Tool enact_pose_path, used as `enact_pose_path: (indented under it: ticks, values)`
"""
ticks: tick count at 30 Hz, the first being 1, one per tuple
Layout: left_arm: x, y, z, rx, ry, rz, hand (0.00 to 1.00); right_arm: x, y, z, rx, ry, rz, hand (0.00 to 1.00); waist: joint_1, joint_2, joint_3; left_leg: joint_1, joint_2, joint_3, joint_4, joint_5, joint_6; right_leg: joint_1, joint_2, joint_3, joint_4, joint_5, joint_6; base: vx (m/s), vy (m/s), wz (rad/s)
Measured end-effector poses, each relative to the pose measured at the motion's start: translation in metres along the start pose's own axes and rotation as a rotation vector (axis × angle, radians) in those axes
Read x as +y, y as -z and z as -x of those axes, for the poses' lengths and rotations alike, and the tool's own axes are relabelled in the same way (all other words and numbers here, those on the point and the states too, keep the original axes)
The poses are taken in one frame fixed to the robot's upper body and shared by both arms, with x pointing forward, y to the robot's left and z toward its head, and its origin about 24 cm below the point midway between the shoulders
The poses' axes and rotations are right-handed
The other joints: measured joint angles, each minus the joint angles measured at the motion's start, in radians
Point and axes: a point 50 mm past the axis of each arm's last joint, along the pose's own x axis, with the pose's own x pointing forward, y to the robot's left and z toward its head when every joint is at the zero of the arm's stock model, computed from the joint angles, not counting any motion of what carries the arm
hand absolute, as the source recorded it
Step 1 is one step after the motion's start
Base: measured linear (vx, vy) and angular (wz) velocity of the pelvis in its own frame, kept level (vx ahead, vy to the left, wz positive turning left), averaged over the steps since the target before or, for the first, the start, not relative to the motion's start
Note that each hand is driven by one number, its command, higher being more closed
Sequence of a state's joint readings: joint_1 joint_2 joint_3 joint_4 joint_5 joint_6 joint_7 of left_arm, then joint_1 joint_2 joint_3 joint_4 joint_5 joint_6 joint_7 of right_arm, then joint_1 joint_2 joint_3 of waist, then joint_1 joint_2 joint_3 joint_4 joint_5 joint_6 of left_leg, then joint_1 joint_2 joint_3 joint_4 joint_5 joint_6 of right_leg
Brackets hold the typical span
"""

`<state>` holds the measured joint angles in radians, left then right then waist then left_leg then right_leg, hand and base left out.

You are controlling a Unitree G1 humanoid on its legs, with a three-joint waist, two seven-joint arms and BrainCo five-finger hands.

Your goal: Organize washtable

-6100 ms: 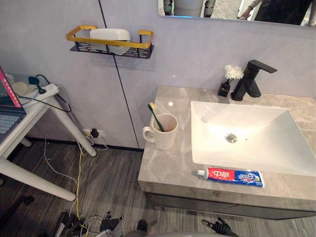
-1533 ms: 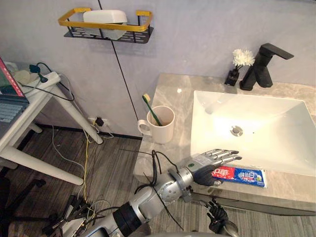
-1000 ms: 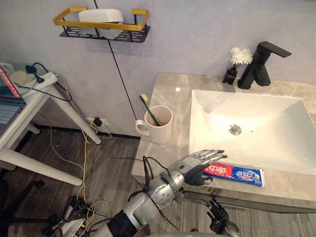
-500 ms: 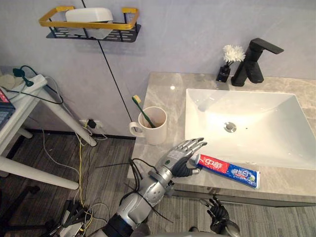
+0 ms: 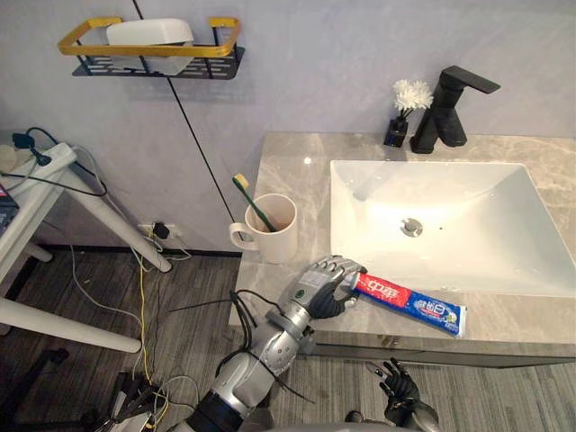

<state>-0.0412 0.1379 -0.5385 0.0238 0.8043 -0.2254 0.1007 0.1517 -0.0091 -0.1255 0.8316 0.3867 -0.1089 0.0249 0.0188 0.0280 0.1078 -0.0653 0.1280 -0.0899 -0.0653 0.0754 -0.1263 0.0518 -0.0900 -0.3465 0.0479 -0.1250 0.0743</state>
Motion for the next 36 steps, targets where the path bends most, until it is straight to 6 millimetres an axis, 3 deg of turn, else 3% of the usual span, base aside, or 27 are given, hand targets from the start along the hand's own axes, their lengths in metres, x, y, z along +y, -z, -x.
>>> enact_pose_path:
  ticks: [17,36]
  values:
    - [0.0047,-0.0017,-0.0033,-0.019,-0.023,-0.008,1.0,-0.0069,-0.0029,-0.0003,-0.004,0.015,0.012,0.0,0.0,0.024,0.007,-0.001,-0.001,0.006,0.001,0.0,0.0,-0.006,0.0,0.01,-0.001,0.005,0.001,0.0,0.001,-0.01]
    - [0.0083,-0.0004,-0.001,0.037,-0.093,0.099,1.0,-0.005,-0.0023,-0.0004,0.001,0.004,0.058,0.0,-0.004,0.022,0.008,0.025,0.0,0.012,-0.004,0.0,0.0,0.022,-0.001,0.011,-0.003,0.005,0.001,0.0,0.0,0.0]
